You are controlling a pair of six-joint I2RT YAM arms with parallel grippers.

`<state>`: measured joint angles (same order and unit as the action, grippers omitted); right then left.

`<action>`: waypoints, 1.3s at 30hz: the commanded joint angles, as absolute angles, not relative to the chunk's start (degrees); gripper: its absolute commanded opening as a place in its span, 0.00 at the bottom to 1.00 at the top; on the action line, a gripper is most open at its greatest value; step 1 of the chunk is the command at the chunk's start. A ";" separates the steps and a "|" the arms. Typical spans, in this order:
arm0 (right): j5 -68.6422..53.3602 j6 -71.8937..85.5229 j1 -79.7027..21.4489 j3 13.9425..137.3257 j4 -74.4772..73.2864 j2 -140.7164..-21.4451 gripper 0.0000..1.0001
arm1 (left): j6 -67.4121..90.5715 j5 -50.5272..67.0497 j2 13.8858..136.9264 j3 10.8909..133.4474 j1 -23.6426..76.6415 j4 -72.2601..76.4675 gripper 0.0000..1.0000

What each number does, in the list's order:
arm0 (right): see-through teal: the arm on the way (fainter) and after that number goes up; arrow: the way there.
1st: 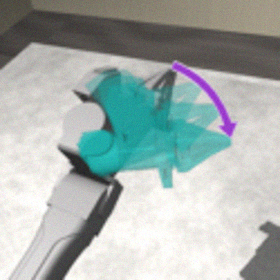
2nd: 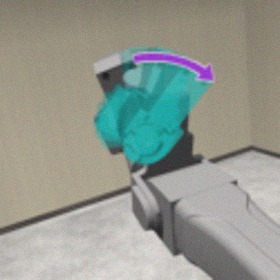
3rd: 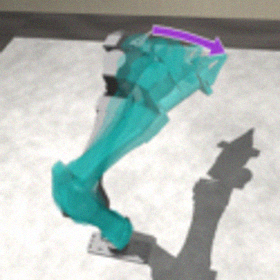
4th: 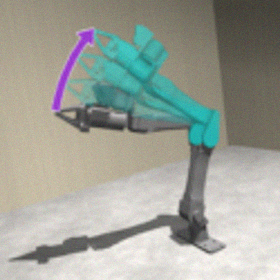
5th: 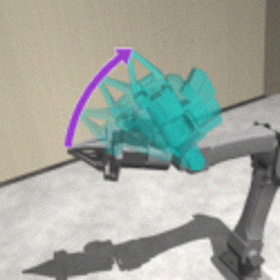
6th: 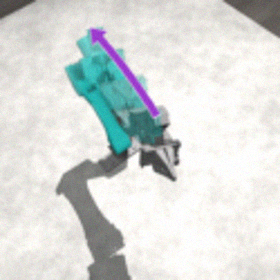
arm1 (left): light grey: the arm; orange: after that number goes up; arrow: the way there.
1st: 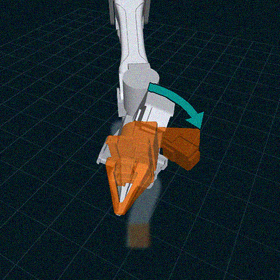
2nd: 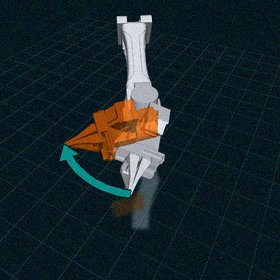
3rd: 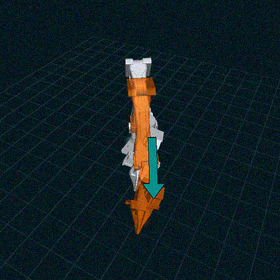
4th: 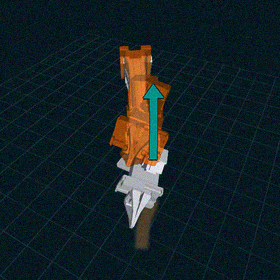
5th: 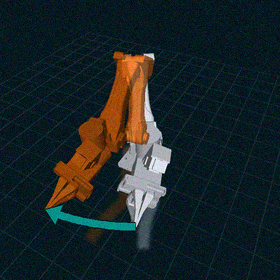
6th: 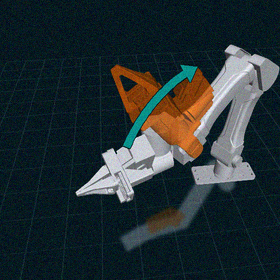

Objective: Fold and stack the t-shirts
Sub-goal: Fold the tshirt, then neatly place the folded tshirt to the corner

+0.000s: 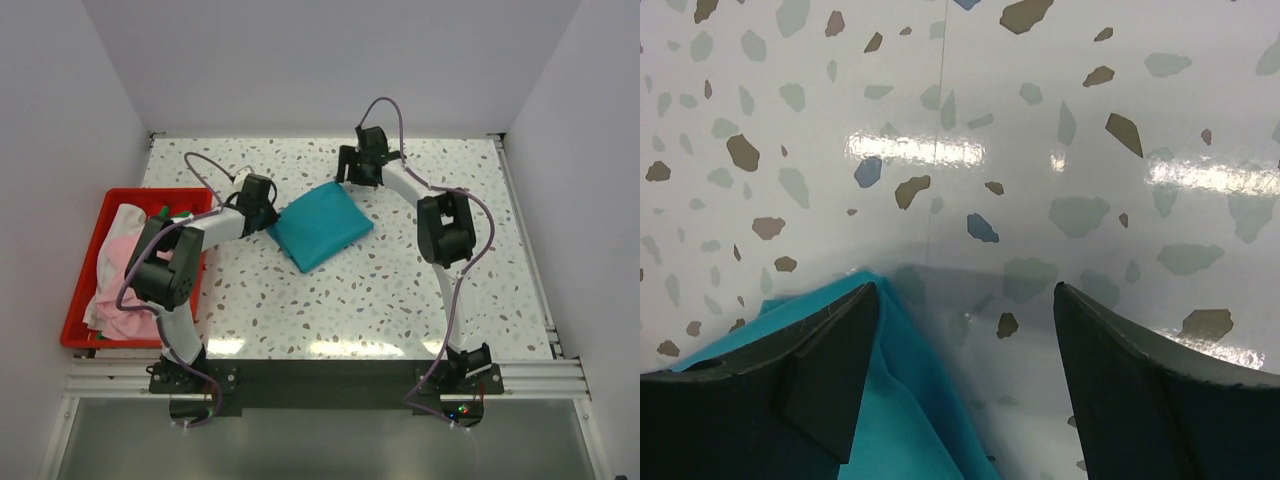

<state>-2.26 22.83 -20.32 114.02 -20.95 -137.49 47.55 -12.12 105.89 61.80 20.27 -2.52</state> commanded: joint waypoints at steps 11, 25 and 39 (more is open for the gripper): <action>-7.53 14.33 -19.60 108.11 -23.55 -122.79 0.84 | 45.79 -15.73 98.36 63.81 18.28 -5.36 0.62; -20.83 1.59 -18.81 113.47 -31.37 -133.15 0.84 | 45.09 -10.99 88.59 53.00 24.95 -5.72 0.61; -16.00 2.63 -25.75 101.62 -29.71 -132.89 0.67 | 47.20 -12.13 89.31 50.27 29.09 -5.01 0.53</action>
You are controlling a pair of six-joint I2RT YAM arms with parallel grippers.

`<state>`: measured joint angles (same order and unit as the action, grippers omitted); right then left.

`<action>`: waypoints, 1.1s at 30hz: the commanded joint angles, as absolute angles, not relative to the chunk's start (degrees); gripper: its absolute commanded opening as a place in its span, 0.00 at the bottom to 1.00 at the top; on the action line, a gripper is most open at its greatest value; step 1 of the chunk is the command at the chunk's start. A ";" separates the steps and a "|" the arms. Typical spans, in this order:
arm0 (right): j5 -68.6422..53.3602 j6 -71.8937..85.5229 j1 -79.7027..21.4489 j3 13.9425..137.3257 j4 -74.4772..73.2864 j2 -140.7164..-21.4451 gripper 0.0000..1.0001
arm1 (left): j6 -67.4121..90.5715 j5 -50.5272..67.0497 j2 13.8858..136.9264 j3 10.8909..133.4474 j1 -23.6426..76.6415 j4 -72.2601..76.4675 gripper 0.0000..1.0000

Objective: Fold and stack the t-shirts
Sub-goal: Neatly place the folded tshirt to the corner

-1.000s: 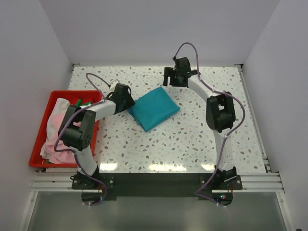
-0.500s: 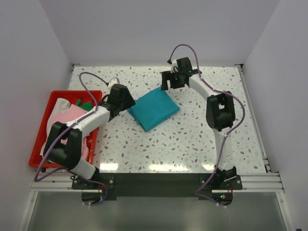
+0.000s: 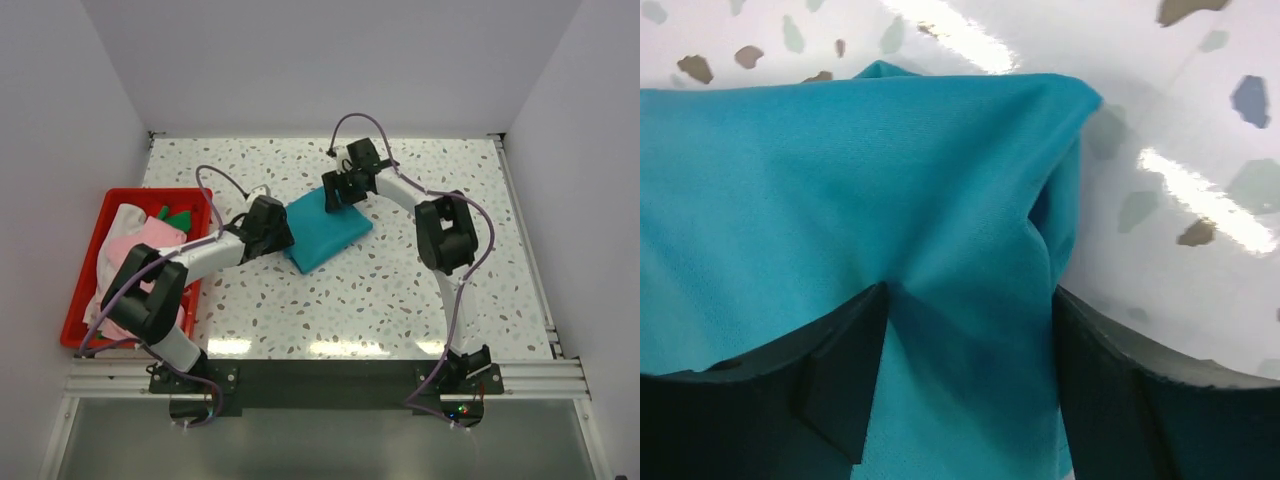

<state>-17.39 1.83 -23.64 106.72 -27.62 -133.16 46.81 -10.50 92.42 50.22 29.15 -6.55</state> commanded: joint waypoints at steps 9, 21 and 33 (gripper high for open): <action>-5.47 5.89 -27.86 102.55 -34.09 -133.68 0.24 | 46.06 -11.78 83.51 52.56 28.13 -8.35 0.53; 5.44 1.67 -14.69 114.85 -41.57 -135.00 0.00 | 41.31 -7.74 76.73 56.07 26.46 -13.18 0.52; 14.15 8.88 2.61 136.66 -46.32 -147.48 0.00 | 39.11 -2.81 80.33 60.47 26.19 -13.80 0.50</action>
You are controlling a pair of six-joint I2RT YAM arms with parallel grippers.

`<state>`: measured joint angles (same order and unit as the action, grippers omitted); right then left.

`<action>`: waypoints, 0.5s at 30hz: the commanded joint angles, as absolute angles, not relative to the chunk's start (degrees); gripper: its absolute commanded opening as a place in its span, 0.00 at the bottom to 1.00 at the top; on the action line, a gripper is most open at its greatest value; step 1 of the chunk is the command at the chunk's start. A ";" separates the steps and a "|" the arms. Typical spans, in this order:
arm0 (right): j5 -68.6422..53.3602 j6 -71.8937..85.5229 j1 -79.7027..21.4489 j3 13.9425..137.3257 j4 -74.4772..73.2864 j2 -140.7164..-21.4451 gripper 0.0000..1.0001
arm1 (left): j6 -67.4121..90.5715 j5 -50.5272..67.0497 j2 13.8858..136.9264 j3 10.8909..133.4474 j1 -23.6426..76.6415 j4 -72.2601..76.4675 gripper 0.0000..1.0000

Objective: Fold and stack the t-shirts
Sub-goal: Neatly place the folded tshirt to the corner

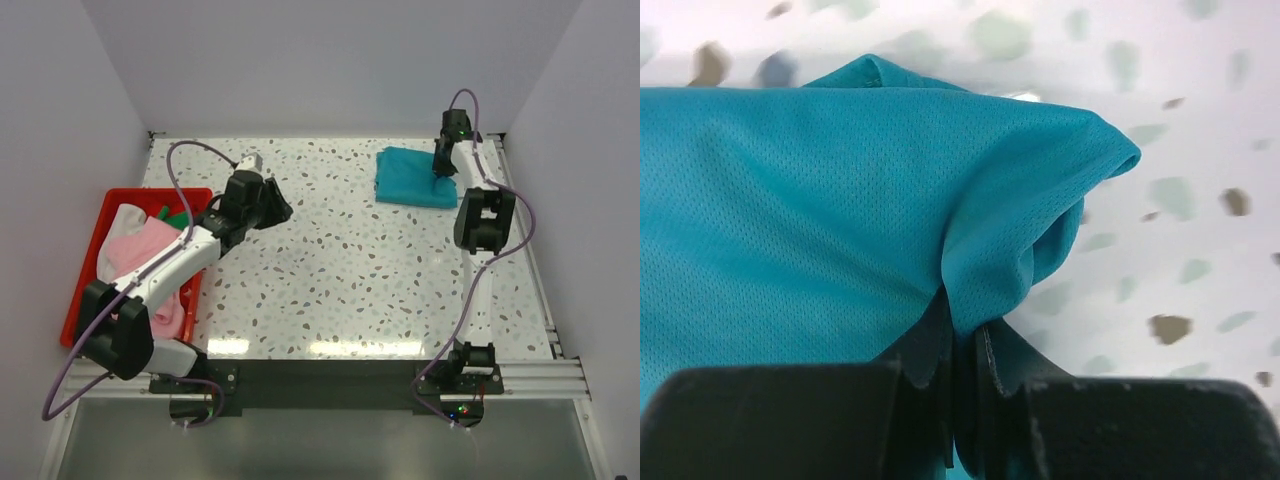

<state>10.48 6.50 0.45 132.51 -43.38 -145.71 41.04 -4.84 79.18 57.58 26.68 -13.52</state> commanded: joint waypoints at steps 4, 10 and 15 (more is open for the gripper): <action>17.48 7.65 4.74 138.60 -43.77 -148.88 0.01 | 38.85 -1.67 81.47 60.91 26.19 -13.62 0.50; 18.72 7.65 5.98 141.86 -41.84 -148.72 0.61 | 38.41 -0.88 82.27 61.17 25.84 -13.71 0.50; 19.69 10.89 5.89 135.54 -39.12 -139.59 0.86 | 38.41 -0.62 81.39 61.17 25.75 -13.45 0.50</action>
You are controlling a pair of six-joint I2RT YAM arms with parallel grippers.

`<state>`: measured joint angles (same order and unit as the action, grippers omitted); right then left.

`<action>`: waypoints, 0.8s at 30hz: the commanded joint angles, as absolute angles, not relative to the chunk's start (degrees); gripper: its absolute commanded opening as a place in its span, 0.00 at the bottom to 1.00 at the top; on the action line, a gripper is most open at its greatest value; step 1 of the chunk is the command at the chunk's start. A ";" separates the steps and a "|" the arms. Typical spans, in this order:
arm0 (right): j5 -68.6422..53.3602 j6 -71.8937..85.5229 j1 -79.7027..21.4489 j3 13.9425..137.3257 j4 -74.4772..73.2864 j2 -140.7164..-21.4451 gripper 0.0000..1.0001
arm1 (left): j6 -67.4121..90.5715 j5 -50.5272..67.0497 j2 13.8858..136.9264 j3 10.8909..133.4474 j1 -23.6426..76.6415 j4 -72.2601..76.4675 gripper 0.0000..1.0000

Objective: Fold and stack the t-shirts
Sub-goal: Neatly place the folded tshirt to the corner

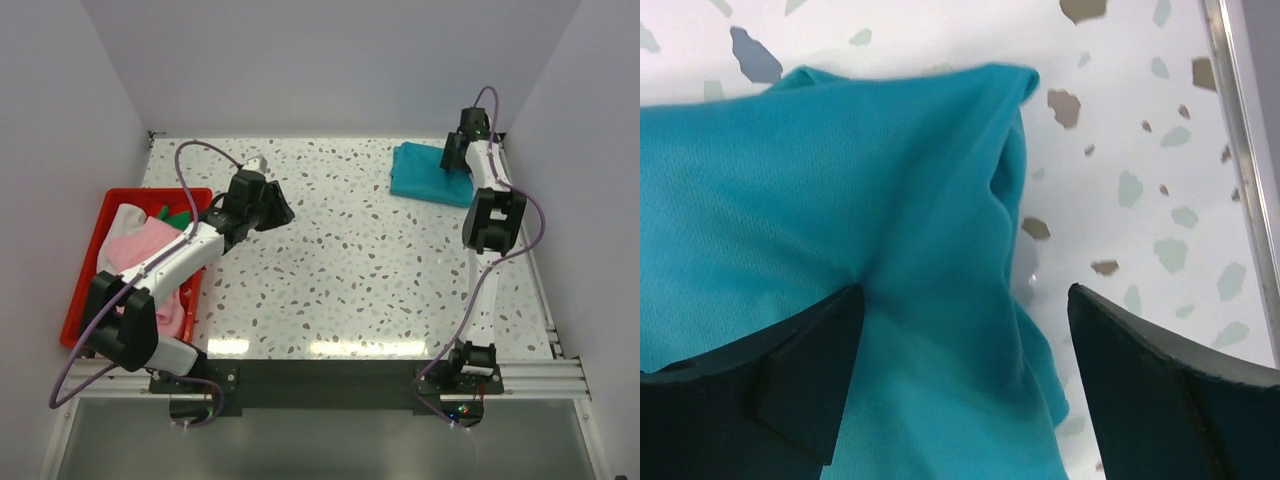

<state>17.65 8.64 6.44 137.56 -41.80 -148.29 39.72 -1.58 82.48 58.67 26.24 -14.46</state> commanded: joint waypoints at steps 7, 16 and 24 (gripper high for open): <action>23.46 14.24 3.17 117.44 -33.76 -122.01 0.86 | 38.14 -0.97 79.37 60.03 25.40 -13.10 0.51; 12.31 24.85 -4.13 108.99 -33.49 -122.68 0.83 | 38.32 1.05 77.08 58.01 24.87 -12.30 0.51; 4.04 33.75 -5.88 104.15 -25.67 -127.43 0.79 | 37.62 2.37 75.15 55.99 22.77 -12.22 0.51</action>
<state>7.25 28.51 -5.65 104.68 -30.04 -127.11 39.31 0.80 77.60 56.80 24.25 -14.26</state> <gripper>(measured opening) 0.796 0.507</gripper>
